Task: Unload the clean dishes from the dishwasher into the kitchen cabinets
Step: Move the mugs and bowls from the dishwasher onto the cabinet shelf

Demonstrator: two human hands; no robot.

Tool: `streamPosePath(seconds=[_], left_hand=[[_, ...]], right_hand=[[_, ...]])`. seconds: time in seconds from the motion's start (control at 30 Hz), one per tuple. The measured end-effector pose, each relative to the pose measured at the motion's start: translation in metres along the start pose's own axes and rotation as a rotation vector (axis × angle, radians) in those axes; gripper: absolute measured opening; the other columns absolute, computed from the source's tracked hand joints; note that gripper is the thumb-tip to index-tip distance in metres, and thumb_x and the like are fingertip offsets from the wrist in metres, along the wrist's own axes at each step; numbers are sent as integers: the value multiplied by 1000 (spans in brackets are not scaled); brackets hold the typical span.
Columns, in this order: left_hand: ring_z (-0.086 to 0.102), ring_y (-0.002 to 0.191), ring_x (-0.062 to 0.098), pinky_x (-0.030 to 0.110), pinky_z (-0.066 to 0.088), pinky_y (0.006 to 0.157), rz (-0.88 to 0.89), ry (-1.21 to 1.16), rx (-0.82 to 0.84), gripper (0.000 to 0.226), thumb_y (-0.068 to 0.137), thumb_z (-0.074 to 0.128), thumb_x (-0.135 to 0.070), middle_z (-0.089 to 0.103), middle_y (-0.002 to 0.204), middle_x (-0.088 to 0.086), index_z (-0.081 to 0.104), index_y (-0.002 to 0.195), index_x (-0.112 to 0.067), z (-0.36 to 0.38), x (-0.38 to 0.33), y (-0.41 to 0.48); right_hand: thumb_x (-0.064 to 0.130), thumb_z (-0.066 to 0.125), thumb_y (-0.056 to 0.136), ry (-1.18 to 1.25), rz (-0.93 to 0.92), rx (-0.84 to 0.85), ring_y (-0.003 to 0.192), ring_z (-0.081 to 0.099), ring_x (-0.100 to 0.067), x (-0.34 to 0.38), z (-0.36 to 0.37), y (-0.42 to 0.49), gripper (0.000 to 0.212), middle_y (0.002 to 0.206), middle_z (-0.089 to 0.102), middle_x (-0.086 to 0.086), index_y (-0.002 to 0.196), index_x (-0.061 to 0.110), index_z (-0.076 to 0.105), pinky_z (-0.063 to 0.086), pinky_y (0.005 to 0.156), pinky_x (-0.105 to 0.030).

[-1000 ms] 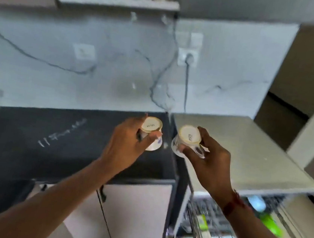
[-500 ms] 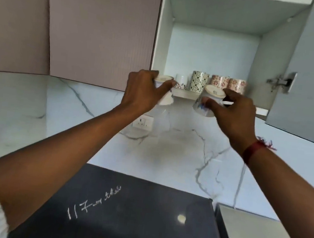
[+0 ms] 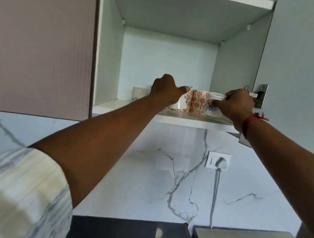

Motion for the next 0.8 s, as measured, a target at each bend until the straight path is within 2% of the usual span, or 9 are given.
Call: streamPosePath(seconds=[0.1,0.17,0.23,0.27,0.33,0.5,0.57,0.7,0.8], left_hand=[[67,101,32,43,57,85,-41,11,40,60,82,70,-52,68,109,18,59,111,-1,29,5,17],[65,104,32,39,56,87,-47,55,71,59,83,70,-51,67,112,16,58,114,-2,45,7,29],[62,108,31,31,52,84,-27,138,88,60,83,70,-51,65,114,15,56,115,-2,56,6,37],[61,108,31,31,50,83,-24,168,88,60,83,70,-52,65,115,14,56,114,-2,57,7,38],[60,109,30,34,51,87,-28,180,95,60,82,70,-53,64,115,14,56,115,-3,62,7,42],[59,111,30,36,52,91,-36,162,134,61,83,71,-49,64,117,15,56,119,-3,75,3,49],[58,115,30,37,49,96,-37,181,124,63,83,71,-49,63,121,15,54,123,-2,79,2,51],[57,118,30,36,47,100,-29,232,180,72,82,70,-53,60,128,16,52,129,-1,92,-2,49],[56,119,29,33,45,96,4,302,152,76,81,70,-55,59,129,15,51,130,-1,91,-5,42]], right_hand=[[36,87,66,-73,3,43,66,54,-18,-10,14,17,42,74,61,-8,86,2,72,28,43,-22],[36,87,65,-113,6,92,72,58,-21,-16,26,27,44,76,63,-9,86,1,72,35,45,-26],[34,88,65,-76,38,140,81,65,-23,-25,39,35,43,86,70,-11,90,2,72,53,60,-34],[32,88,65,-42,50,147,86,67,-24,-27,44,37,43,91,71,-12,91,3,72,57,68,-36],[31,88,67,-1,50,148,90,68,-24,-28,52,40,43,98,72,-12,96,4,72,54,69,-31],[35,85,71,-28,55,181,84,62,-18,-27,63,44,44,104,71,-9,102,8,69,37,49,-19],[35,82,74,-53,40,192,88,62,-18,-26,66,46,45,107,70,-10,106,7,67,33,48,-18],[42,80,76,-177,-1,177,97,63,-25,-23,68,44,53,110,68,-13,109,4,63,38,63,-23],[44,79,76,-281,-38,172,101,62,-32,-22,69,38,56,109,66,-18,108,2,61,37,67,-25]])
Point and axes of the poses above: each hand's wrist, its own y-axis towards the middle knuckle, its own z-axis out of the palm, x = y × z, the point moved 10 cm from there along y, towards the middle knuckle
